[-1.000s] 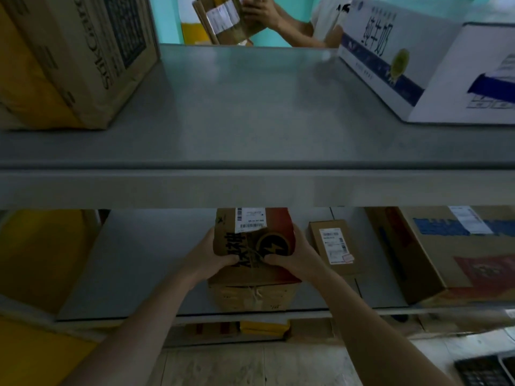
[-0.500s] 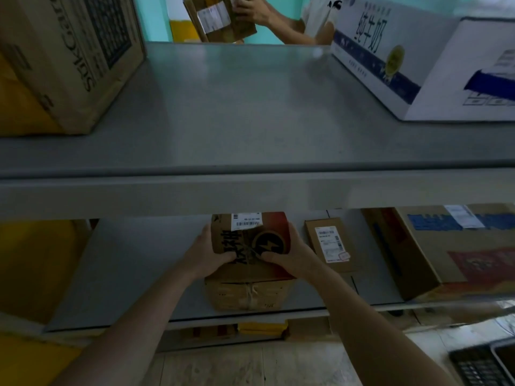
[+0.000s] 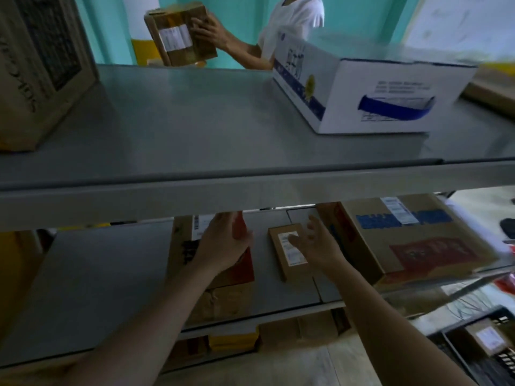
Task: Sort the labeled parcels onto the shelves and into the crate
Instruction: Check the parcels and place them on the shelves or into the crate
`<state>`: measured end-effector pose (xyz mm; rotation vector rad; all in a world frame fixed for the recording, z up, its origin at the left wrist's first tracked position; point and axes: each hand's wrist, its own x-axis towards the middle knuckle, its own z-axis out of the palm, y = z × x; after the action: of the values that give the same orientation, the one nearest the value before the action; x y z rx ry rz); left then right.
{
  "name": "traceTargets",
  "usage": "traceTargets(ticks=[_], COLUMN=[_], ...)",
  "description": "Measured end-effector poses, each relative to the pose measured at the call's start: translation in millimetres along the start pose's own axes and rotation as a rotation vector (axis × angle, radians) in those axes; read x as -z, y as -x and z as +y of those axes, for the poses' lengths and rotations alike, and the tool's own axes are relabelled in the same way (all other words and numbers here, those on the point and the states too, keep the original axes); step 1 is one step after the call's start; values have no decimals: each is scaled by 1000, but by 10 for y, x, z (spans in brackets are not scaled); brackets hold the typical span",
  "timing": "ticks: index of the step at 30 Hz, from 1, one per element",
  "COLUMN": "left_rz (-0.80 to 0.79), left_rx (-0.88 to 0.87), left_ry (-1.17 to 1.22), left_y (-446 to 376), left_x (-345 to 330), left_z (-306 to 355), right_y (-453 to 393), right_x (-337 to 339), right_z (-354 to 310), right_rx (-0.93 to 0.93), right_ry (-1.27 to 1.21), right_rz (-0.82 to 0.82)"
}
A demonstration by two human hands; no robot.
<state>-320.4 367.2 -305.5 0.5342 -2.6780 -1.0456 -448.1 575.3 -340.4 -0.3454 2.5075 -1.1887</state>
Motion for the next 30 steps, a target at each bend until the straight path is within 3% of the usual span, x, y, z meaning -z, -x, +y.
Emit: traceTargets(ticks=[5, 10, 13, 19, 30], left_rz=[-145, -194, -199, -243, -262], left_rx=[13, 228, 316, 502, 592], left_ry=[44, 202, 183, 153, 149], left_y=[-75, -240, -345, -385, -572], left_x=[-517, -1038, -1328, -1870, -2428], left_z=[371, 620, 667, 591, 205], right_y=[-155, -482, -668, -831, -1156], right_x=[333, 567, 659, 646, 217], right_z=[381, 784, 1021, 1282, 1727], right_rx=[-33, -61, -77, -138, -180], right_ry=[21, 33, 4, 67, 165], right_rz=[32, -58, -99, -166, -236])
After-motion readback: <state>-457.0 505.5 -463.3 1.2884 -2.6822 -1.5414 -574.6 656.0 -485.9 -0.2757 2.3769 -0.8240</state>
